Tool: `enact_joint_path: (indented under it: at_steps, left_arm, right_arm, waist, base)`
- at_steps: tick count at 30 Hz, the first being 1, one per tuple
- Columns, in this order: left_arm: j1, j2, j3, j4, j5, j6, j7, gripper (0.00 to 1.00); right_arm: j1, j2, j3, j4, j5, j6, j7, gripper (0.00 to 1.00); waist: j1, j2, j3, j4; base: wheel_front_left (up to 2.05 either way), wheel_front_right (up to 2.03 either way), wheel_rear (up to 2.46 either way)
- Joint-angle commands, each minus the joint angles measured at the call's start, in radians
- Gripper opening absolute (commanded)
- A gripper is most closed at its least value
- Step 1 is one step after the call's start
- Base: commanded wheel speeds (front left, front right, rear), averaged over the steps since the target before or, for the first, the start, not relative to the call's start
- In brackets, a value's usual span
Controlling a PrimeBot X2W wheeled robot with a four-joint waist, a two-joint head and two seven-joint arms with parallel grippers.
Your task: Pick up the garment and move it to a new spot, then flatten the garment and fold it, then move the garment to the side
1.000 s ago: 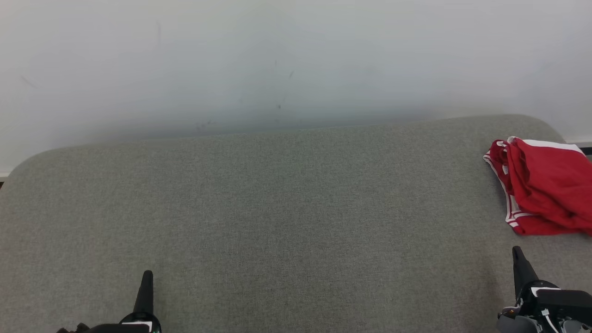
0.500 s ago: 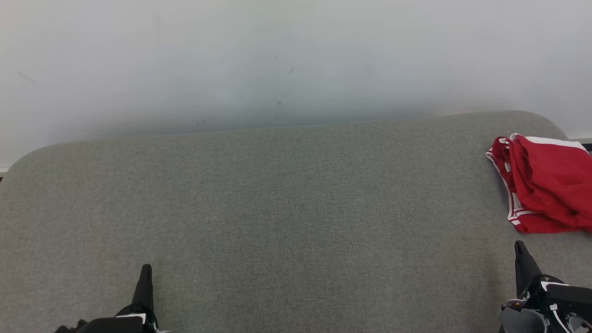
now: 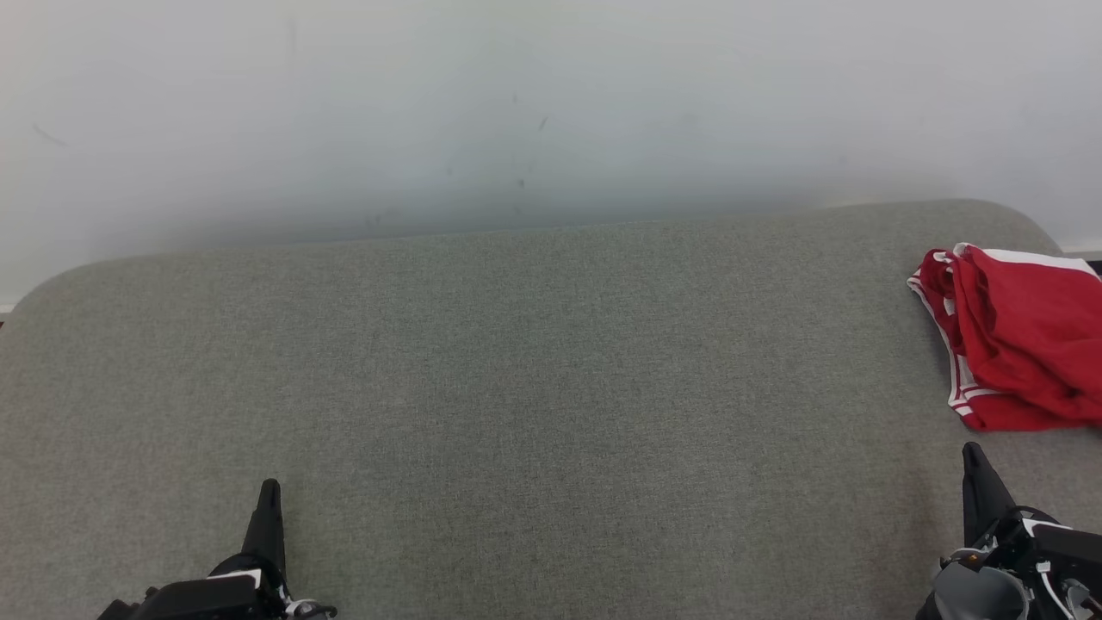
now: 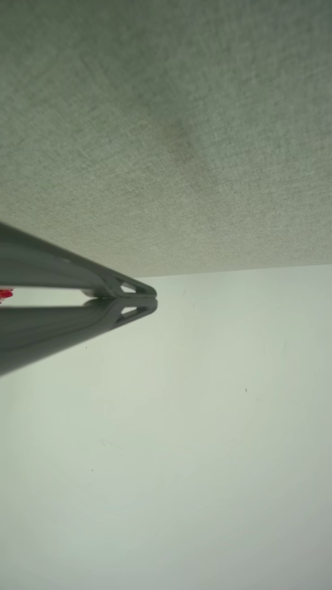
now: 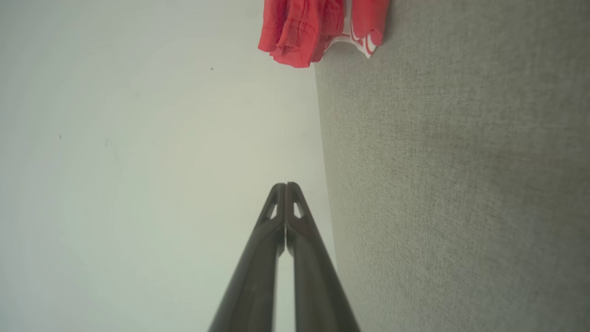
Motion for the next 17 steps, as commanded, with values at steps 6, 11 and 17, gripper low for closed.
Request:
enact_joint_path:
  at_steps: [6,11,17]
  left_arm:
    - [-0.006,0.001,0.006,0.004,-0.006,-0.003,0.006,0.0]
    - [-0.006,0.001,0.006,0.004,-0.005,-0.003,0.006,0.0]
    - [-0.006,0.0,0.007,0.004,-0.004,-0.003,0.007,0.0]
  right_arm:
    - [-0.009,0.007,-0.004,0.003,0.004,0.0,0.006,0.0]
    - [-0.01,0.008,-0.007,0.003,0.0,0.0,0.007,0.0]
    - [-0.01,0.009,-0.01,0.003,-0.003,0.0,0.01,0.0]
  waist:
    - [0.0,-0.0001,0.0,0.0]
    - [0.0,-0.0001,0.0,0.0]
    - [0.0,-0.0001,0.0,0.0]
  base:
    - [0.0,0.0,0.0]
    - [0.0,0.0,0.0]
    - [0.0,0.0,0.0]
